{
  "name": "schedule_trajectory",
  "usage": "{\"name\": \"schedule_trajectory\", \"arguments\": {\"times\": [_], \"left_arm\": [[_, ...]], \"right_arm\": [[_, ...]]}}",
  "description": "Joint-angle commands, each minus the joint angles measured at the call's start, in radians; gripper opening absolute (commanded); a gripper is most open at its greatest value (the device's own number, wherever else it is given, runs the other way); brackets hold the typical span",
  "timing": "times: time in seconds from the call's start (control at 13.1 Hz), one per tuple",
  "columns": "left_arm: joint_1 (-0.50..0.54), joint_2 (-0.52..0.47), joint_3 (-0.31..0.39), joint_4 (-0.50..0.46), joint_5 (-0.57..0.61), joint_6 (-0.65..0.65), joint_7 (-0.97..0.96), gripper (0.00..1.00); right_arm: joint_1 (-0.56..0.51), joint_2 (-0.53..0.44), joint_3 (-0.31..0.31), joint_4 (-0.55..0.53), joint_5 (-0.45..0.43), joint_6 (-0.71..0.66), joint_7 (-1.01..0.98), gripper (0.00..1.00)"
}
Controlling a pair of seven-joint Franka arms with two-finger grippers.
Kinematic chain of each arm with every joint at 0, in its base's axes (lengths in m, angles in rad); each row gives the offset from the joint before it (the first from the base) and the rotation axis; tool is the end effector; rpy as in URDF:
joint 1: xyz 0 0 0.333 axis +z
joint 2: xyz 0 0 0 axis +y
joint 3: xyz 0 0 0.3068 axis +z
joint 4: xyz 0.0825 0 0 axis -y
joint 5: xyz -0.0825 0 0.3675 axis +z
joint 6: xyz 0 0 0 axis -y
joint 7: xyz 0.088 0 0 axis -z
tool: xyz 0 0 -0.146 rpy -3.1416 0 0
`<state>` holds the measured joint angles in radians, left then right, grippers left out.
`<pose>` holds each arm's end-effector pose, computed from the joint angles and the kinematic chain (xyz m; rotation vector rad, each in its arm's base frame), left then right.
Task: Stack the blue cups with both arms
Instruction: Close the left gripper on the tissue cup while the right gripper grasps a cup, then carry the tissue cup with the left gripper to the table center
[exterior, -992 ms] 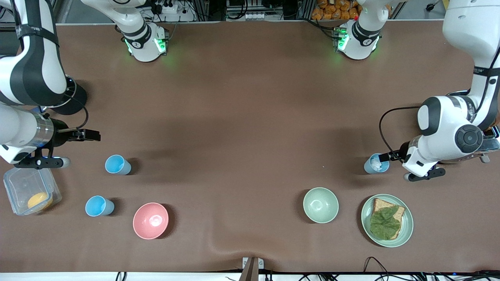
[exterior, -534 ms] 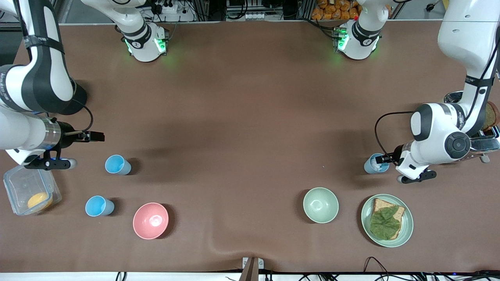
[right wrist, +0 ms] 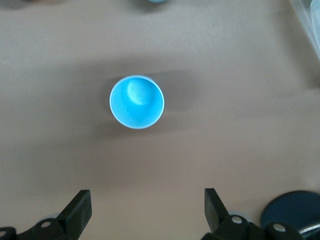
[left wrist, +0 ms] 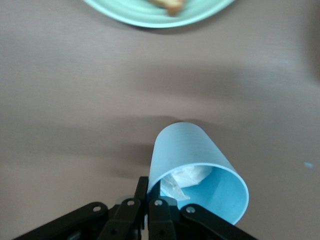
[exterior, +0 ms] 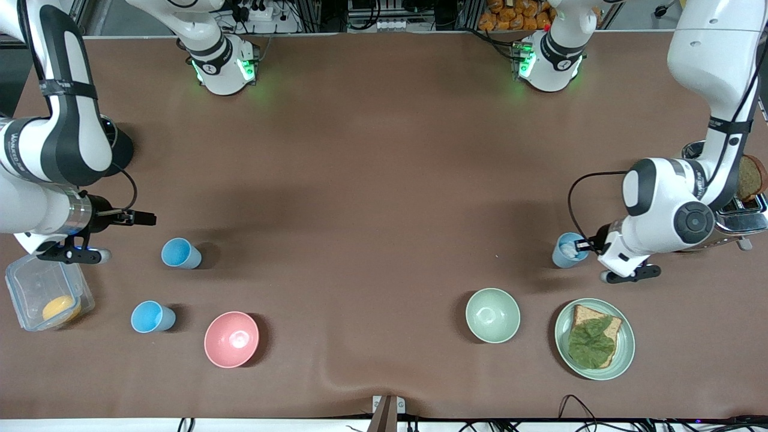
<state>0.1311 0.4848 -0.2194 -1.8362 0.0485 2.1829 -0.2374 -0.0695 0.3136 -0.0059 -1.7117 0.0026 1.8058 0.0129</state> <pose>0.6076 -0.0464 0.2254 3.0835 0.2112 -0.2083 0.5920 -0.0442 0.3505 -3.1122 0.1387 0.3431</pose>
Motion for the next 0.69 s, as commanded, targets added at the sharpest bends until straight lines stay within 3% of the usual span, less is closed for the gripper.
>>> {"name": "schedule_trajectory", "arguments": {"times": [0.0, 0.23, 0.38, 0.61], "left_arm": [[0.001, -0.070, -0.119, -0.003, -0.015, -0.077, -0.130, 0.00], [-0.016, -0.068, -0.317, 0.005, -0.013, -0.080, -0.316, 0.00], [-0.153, -0.029, -0.337, 0.056, 0.002, -0.074, -0.515, 0.00], [-0.342, 0.058, -0.330, 0.150, 0.004, -0.068, -0.736, 0.00]], "right_arm": [[-0.012, -0.027, 0.012, -0.048, 0.010, 0.070, 0.001, 1.00], [-0.013, -0.001, 0.011, -0.132, 0.005, 0.224, -0.002, 1.00], [-0.015, 0.019, 0.011, -0.215, -0.001, 0.375, -0.002, 1.00], [-0.021, 0.081, 0.011, -0.218, -0.001, 0.454, -0.002, 1.00]]}}
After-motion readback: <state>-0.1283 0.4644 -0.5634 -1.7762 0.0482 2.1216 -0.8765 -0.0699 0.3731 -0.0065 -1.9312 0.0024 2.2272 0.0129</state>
